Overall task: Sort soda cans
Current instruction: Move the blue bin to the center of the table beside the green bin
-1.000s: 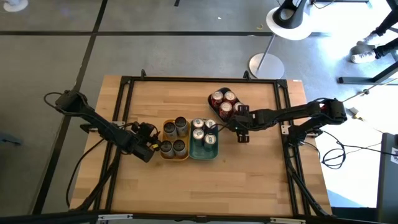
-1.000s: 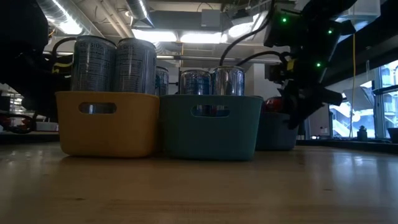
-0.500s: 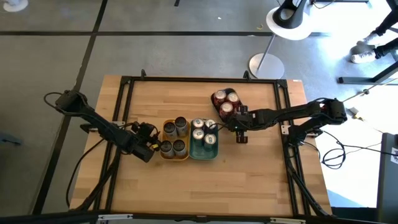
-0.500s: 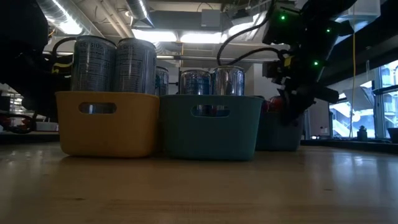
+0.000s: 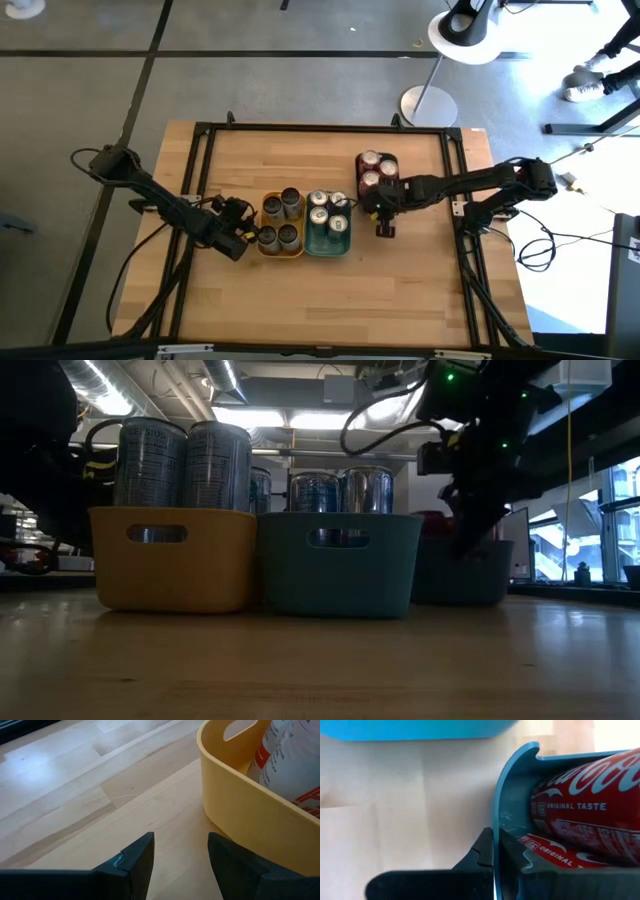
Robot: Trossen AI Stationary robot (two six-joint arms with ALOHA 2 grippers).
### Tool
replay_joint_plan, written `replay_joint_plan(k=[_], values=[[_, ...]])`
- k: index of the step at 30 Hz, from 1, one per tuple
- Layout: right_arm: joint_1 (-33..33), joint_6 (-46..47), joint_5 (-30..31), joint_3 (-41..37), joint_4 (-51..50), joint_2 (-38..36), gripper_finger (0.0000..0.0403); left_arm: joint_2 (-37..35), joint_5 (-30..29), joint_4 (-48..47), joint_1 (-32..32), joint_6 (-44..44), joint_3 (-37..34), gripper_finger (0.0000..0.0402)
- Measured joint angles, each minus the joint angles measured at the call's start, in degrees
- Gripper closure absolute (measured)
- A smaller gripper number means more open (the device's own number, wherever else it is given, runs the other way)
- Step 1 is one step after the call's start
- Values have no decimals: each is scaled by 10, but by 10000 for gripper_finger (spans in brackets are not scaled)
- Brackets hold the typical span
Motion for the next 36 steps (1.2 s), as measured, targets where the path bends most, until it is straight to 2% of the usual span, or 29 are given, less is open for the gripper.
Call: replay_joint_plan(k=[7,22,28,36], values=[[69,50,-2,1,0,0,399,0,0,0,0,2,0,225],[209,236,1,2,35,-1,398,0,0,0,0,2,0,225],[239,294,3,2,54,-2,398,0,0,0,0,2,0,225],[241,300,15,2,63,-2,392,0,0,0,0,2,0,225]])
